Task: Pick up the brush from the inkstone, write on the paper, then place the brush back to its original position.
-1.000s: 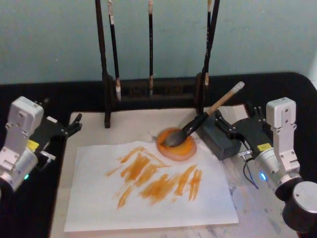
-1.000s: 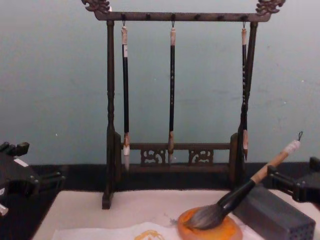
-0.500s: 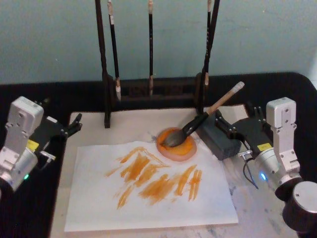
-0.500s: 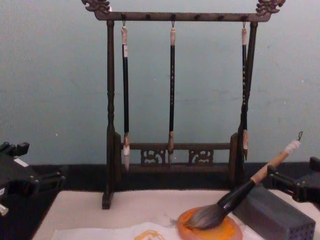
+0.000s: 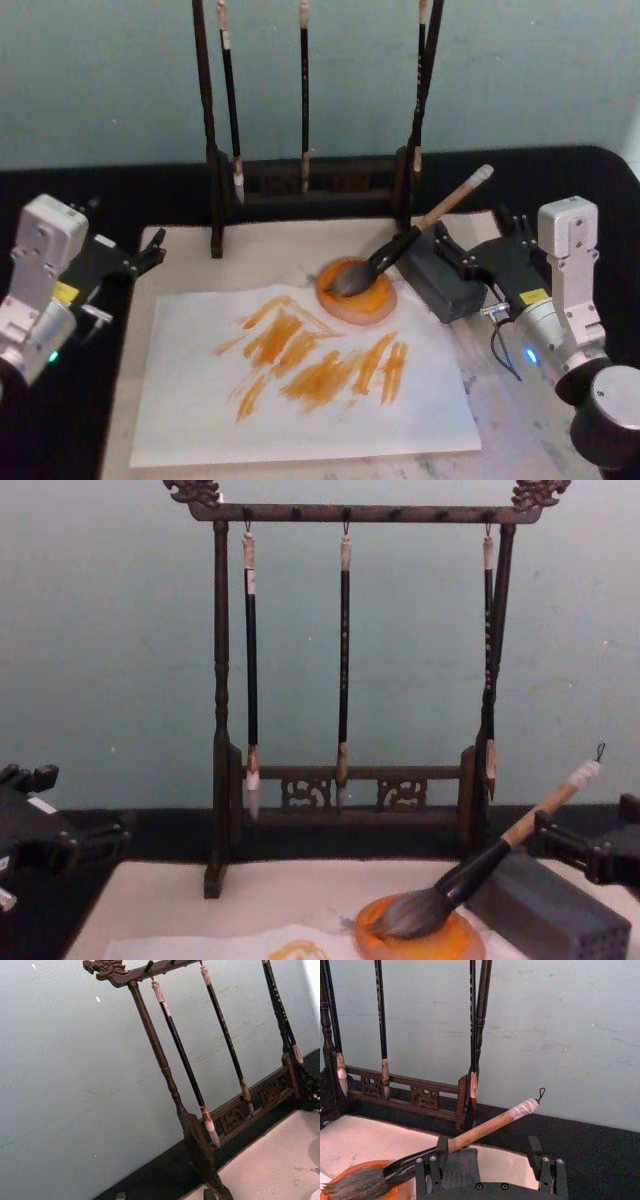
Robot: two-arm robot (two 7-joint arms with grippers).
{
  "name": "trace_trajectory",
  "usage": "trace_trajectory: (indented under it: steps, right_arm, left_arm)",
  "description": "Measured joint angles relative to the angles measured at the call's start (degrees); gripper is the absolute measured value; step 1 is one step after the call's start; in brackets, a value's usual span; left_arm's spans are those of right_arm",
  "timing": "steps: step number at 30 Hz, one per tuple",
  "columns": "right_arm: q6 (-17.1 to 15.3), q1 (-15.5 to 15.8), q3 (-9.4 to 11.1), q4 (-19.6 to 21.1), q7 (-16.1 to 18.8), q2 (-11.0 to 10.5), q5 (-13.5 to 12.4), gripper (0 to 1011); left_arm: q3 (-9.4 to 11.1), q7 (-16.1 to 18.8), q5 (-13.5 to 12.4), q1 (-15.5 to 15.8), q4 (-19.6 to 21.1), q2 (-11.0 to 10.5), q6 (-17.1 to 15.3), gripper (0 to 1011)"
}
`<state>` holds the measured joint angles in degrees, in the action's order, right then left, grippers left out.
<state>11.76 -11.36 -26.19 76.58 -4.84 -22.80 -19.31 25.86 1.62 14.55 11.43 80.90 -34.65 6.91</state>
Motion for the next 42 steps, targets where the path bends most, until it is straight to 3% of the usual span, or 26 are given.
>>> trace_trajectory:
  steps: [42]
  right_arm:
    - [0.0, 0.0, 0.0, 0.0, 0.0, 0.0, 0.01, 1000]
  left_arm:
    - [0.0, 0.0, 0.0, 0.0, 0.0, 0.0, 0.0, 1001]
